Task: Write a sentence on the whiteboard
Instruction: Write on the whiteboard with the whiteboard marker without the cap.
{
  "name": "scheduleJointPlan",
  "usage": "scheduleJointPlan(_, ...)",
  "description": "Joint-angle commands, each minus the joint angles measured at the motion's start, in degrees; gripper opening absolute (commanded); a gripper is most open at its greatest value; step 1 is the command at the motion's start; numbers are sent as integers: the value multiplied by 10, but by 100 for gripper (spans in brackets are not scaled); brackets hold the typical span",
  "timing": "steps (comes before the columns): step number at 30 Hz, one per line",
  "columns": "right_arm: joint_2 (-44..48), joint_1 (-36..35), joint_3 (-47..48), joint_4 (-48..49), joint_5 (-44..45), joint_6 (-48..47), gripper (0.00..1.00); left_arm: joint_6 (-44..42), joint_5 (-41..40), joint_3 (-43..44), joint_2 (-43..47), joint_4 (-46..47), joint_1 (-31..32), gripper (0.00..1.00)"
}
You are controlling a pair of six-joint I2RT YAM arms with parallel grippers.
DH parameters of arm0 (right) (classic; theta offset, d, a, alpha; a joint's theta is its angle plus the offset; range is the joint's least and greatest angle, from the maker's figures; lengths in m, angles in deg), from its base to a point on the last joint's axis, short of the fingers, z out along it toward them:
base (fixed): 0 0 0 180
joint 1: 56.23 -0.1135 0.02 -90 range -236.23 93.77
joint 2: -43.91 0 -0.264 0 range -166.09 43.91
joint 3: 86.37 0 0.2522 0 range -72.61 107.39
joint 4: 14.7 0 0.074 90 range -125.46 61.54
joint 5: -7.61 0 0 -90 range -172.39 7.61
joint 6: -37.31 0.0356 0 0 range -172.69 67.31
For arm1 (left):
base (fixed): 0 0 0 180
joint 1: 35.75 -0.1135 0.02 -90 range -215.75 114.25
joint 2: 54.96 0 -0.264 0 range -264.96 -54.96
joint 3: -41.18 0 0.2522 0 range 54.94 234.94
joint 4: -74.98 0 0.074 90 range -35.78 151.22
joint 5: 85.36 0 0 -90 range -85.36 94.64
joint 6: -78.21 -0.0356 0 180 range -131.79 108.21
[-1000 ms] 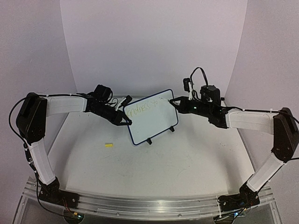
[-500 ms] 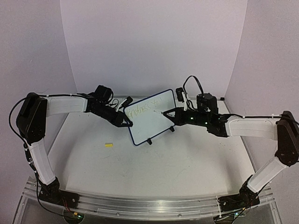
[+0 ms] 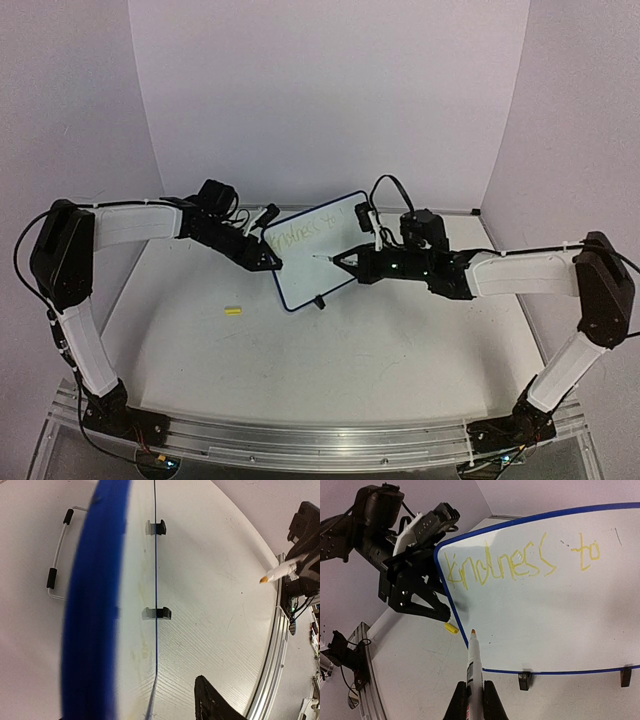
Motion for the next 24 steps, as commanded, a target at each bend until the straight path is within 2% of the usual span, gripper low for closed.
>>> scheduleJointPlan(1,-32,-18,42,9,0,-14,0,-10,-4,11,41,0,-10,46)
scheduleJointPlan(10,-94,-37,82,19,-10,-11,0,-16,2,14,34,-9,-11,33)
scheduleJointPlan(20,-140,-47,109,40,-34,0,0,-17,0,17,22,-12,-11,6)
scheduleJointPlan(24,-154,-48,117,48,-36,5,0,-17,-1,18,17,-13,-11,1)
